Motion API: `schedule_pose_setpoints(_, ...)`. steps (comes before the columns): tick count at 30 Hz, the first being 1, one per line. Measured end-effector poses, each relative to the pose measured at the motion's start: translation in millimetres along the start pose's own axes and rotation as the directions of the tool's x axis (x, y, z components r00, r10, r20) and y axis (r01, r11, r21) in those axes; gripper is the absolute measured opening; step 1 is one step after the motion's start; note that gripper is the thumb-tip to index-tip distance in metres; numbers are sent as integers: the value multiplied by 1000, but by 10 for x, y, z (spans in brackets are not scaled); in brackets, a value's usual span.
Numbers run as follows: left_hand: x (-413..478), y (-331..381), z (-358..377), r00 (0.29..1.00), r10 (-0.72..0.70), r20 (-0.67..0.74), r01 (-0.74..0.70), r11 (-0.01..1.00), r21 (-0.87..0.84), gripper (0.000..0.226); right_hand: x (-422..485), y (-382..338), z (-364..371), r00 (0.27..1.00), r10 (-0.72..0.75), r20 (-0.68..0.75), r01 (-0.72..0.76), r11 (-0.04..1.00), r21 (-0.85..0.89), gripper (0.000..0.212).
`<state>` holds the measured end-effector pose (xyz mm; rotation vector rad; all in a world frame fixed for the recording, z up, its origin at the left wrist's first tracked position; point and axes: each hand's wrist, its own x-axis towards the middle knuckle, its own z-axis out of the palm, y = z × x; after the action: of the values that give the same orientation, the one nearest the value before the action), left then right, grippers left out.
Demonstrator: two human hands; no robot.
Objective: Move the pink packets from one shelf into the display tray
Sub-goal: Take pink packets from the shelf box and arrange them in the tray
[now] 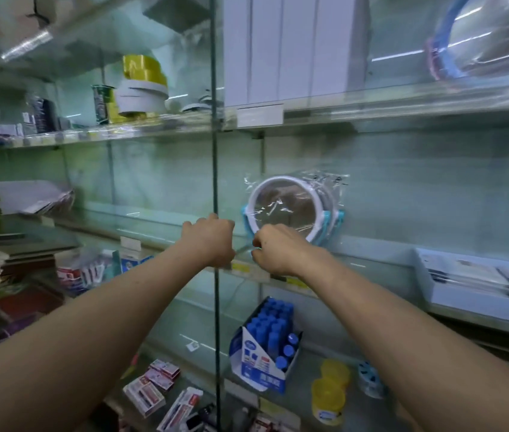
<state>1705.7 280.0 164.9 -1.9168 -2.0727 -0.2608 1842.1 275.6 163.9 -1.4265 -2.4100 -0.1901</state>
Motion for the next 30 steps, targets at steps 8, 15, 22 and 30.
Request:
schedule_pose_setpoints(8, 110, -965, 140, 1000, -23, 10, 22, 999, 36, 53, 516, -828, 259, 1000, -3, -17, 3, 1000, -11, 18)
schedule_pose_setpoints(15, 291, -1585, 267, 998, -66, -7, 66, 996, 60, 54, 940, -1339, 441, 1000, 15, -16, -15, 1000, 2, 25)
schedule_pose_setpoints(22, 594, -2043, 482, 993, -114, 9, 113, 993, 46, 52, 1443, -1635, 657, 1000, -12, -12, 12, 1000, -5, 37)
schedule_pose_setpoints(30, 1114, -2743, 796, 983, -186, 0, 185, 980, 76, 51, 2313, -1969, 1033, 997, -60, -37, 62, 997, 42, 9)
